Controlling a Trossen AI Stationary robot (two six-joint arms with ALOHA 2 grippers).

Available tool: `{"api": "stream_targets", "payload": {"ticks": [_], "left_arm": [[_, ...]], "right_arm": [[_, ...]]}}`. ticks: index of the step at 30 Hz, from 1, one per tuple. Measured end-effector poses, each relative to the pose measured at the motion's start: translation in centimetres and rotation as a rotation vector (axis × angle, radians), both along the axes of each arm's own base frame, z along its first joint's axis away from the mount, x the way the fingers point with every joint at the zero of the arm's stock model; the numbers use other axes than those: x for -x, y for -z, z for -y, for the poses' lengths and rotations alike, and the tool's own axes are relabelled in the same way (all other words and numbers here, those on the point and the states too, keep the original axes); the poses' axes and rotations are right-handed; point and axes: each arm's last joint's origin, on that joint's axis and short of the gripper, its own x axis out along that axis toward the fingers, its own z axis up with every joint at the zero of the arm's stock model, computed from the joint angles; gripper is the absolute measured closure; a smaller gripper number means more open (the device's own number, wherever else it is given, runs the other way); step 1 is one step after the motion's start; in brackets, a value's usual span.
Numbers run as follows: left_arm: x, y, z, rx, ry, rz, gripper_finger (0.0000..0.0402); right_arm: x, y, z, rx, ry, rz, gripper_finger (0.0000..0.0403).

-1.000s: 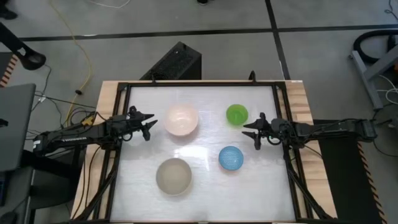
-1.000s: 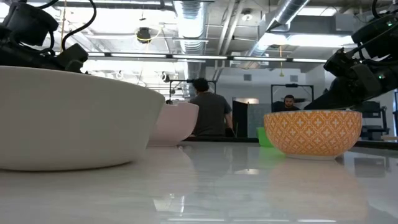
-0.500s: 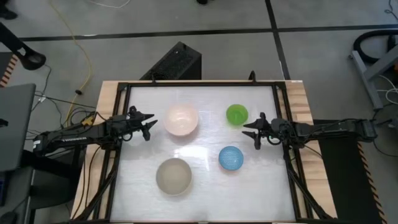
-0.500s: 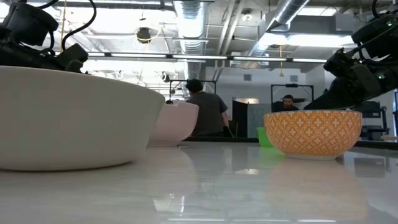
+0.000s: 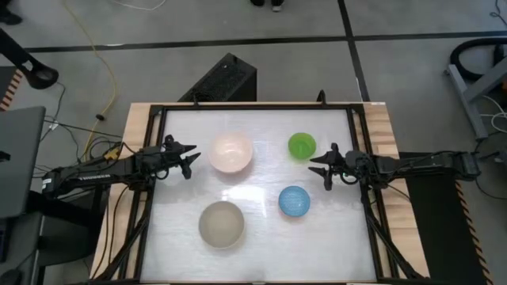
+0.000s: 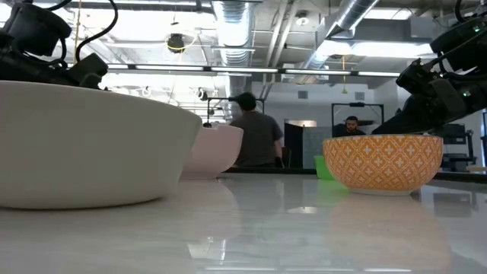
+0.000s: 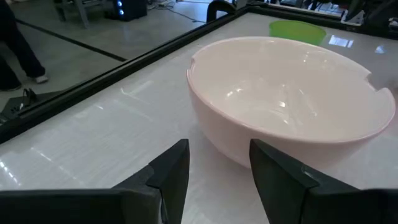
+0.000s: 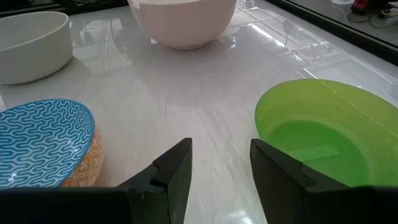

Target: Nest bowls inside each other

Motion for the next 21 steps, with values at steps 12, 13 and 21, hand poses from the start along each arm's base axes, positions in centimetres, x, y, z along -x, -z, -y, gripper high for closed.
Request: {"api": "stream_targets", "payload": {"ticks": [12, 13, 21], "left_arm": [[0.0, 0.0, 0.0, 0.351, -0.106, 0.232, 0.0244], [0.0, 0.0, 0.0, 0.350, -0.110, 0.234, 0.0244], [0.0, 0.0, 0.0, 0.335, -0.108, 0.229, 0.0244]], "right_arm": [[-0.1, -0.3, 0.0, 0.000, 0.000, 0.035, 0.0221], [-0.1, -0.4, 0.0, 0.000, 0.000, 0.044, 0.0221], [-0.6, -2.4, 0.0, -0.034, 0.009, 0.267, 0.0221]]}}
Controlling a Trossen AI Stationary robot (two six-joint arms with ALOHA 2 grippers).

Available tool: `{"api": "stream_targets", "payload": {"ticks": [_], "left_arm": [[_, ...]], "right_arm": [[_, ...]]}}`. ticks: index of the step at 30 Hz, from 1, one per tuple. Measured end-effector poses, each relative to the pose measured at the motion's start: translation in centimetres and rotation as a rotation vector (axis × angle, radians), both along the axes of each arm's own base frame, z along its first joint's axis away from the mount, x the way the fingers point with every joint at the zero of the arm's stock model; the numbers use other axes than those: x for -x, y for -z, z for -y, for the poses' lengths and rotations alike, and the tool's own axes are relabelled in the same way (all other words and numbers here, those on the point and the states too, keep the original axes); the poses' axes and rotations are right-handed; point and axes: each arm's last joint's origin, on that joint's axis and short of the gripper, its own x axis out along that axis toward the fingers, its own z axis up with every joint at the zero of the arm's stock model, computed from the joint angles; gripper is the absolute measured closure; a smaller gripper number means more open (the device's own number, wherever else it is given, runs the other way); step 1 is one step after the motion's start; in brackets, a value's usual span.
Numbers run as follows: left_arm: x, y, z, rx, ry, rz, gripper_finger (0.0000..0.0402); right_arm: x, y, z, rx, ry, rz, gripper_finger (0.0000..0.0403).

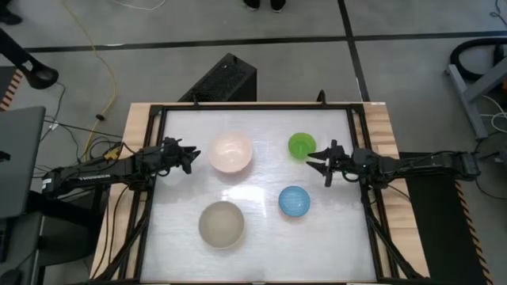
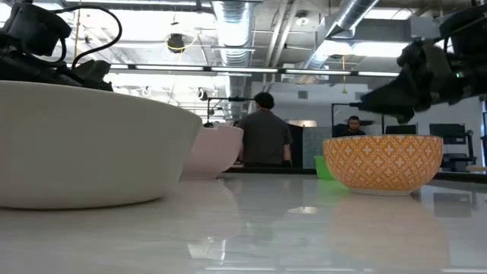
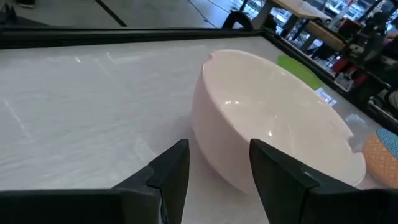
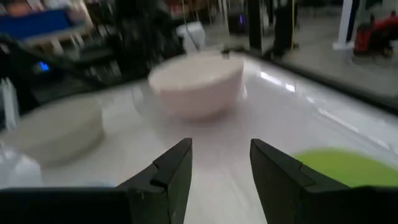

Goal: Nest bowls inside each other
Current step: Stack the gray bowl on the light pink bowl

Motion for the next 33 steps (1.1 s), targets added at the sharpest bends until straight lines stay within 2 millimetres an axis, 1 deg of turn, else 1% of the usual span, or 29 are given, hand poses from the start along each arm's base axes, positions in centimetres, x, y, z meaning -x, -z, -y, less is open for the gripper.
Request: {"api": "stream_targets", "payload": {"ticks": [4, 9, 11, 14, 18, 23, 25, 28, 31, 33], "left_arm": [[0.0, 0.0, 0.0, -0.002, 0.000, 0.001, 0.0244], [0.0, 0.0, -0.1, -0.015, -0.020, -0.004, 0.0244], [0.0, 0.0, -0.1, -0.030, -0.023, -0.014, 0.0244], [0.1, 0.0, -0.1, -0.040, -0.031, -0.019, 0.0244], [0.1, 0.0, -0.1, -0.040, -0.033, -0.020, 0.0244], [0.1, 0.0, -0.1, -0.053, -0.025, -0.031, 0.0244], [0.0, 0.0, 0.0, -0.070, 0.021, -0.049, 0.0244], [-0.1, 0.1, 0.2, -0.085, 0.088, -0.069, 0.0244], [-0.1, 0.1, 0.1, -0.088, 0.084, -0.072, 0.0244], [0.0, 0.1, 0.1, -0.091, 0.069, -0.073, 0.0244]], "right_arm": [[-0.1, -0.8, -0.1, -0.042, -0.027, 0.069, 0.0221], [-0.8, -3.4, -0.6, -0.039, -0.197, 0.188, 0.0221], [-1.6, -4.8, -1.1, -0.031, -0.248, 0.202, 0.0223], [-3.3, -6.8, -2.1, 0.041, -0.323, 0.187, 0.0226], [-6.7, -8.9, -3.9, 0.151, -0.423, 0.135, 0.0228], [-12.1, -9.8, -6.7, 0.251, -0.527, 0.052, 0.0227], [-14.3, -9.6, -7.9, 0.301, -0.566, 0.010, 0.0227], [-17.5, -8.9, -9.6, 0.392, -0.634, -0.131, 0.0227], [-20.3, -8.9, -11.1, 0.438, -0.690, -0.258, 0.0227], [-22.2, -9.0, -12.0, 0.435, -0.726, -0.336, 0.0227]]}}
